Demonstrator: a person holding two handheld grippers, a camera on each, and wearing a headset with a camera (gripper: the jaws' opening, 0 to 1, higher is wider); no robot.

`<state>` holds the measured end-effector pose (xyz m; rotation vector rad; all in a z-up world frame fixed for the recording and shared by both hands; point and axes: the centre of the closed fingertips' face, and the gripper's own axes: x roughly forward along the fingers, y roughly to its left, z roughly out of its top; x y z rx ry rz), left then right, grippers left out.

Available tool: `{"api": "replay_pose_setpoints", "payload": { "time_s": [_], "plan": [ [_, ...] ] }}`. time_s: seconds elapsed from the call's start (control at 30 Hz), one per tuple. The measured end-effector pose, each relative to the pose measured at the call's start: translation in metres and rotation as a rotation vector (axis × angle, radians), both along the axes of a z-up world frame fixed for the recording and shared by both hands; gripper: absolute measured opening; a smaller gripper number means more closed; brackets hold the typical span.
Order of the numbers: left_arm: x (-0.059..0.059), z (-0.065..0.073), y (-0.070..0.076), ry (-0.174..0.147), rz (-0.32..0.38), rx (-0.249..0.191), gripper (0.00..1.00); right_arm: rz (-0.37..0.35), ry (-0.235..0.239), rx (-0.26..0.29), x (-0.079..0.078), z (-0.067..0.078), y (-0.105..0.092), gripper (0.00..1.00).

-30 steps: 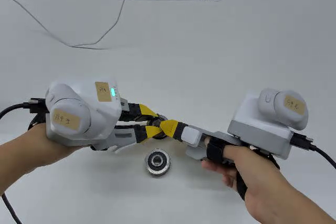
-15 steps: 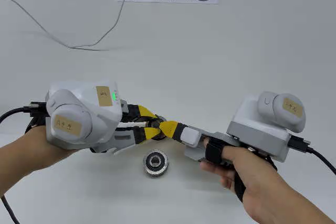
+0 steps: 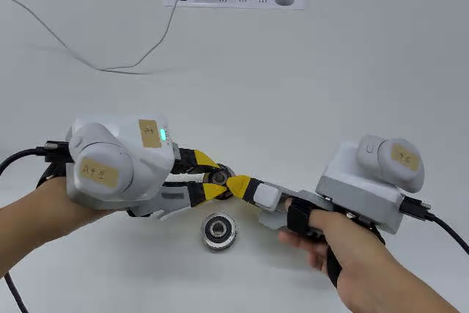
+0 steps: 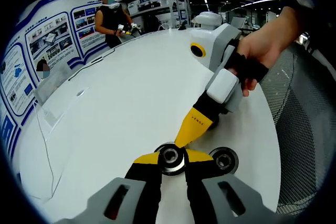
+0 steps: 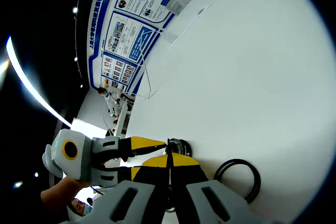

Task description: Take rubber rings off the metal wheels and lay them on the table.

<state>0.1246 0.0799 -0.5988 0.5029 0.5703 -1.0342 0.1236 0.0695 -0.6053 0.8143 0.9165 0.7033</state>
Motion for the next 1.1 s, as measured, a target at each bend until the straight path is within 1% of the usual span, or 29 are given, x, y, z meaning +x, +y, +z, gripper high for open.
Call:
{"api": "replay_pose_setpoints", "payload": {
  "time_s": [0.07,0.2,0.23,0.33,0.4,0.47,0.57,0.63,0.7,0.77,0.83,0.9,1.0,1.1],
  "plan": [
    [0.0,0.004,0.001,-0.01,0.008,-0.012,0.18,-0.003,0.005,0.007,0.0,0.001,0.001,0.01],
    [0.004,0.016,0.006,-0.021,0.054,-0.043,0.19,-0.006,0.008,0.024,0.0,0.004,0.003,0.01],
    [0.005,0.017,0.007,-0.024,0.058,-0.045,0.2,-0.006,0.008,0.028,0.0,0.004,0.003,0.01],
    [0.01,0.023,0.014,-0.056,0.074,-0.036,0.27,-0.002,-0.001,0.046,0.001,0.009,0.006,0.01],
    [0.011,0.025,0.016,-0.061,0.084,-0.038,0.3,0.0,-0.005,0.053,0.0,0.011,0.007,0.01],
    [0.013,0.029,0.017,-0.069,0.095,-0.045,0.31,0.003,-0.019,0.071,0.0,0.015,0.007,0.01],
    [0.015,0.035,0.018,-0.081,0.117,-0.065,0.34,0.004,-0.018,0.078,0.0,0.019,0.007,0.01],
    [0.014,0.039,0.017,-0.082,0.127,-0.075,0.34,-0.001,-0.021,0.095,0.0,0.024,0.006,0.01],
    [0.013,0.04,0.017,-0.087,0.125,-0.069,0.35,-0.013,-0.019,0.115,0.001,0.03,0.002,0.01],
    [0.013,0.039,0.017,-0.083,0.128,-0.07,0.35,-0.021,-0.027,0.114,0.002,0.036,-0.003,0.01],
    [0.013,0.039,0.016,-0.076,0.134,-0.071,0.38,-0.032,-0.031,0.107,0.003,0.038,-0.011,0.01],
    [0.013,0.039,0.015,-0.076,0.138,-0.072,0.42,-0.048,-0.03,0.104,0.004,0.038,-0.019,0.01],
    [0.013,0.044,0.012,-0.077,0.143,-0.097,0.42,-0.075,-0.016,0.097,0.002,0.034,-0.034,0.01],
    [0.013,0.044,0.012,-0.079,0.145,-0.098,0.46,-0.103,0.0,0.089,-0.001,0.029,-0.047,0.01]
  ]
}}
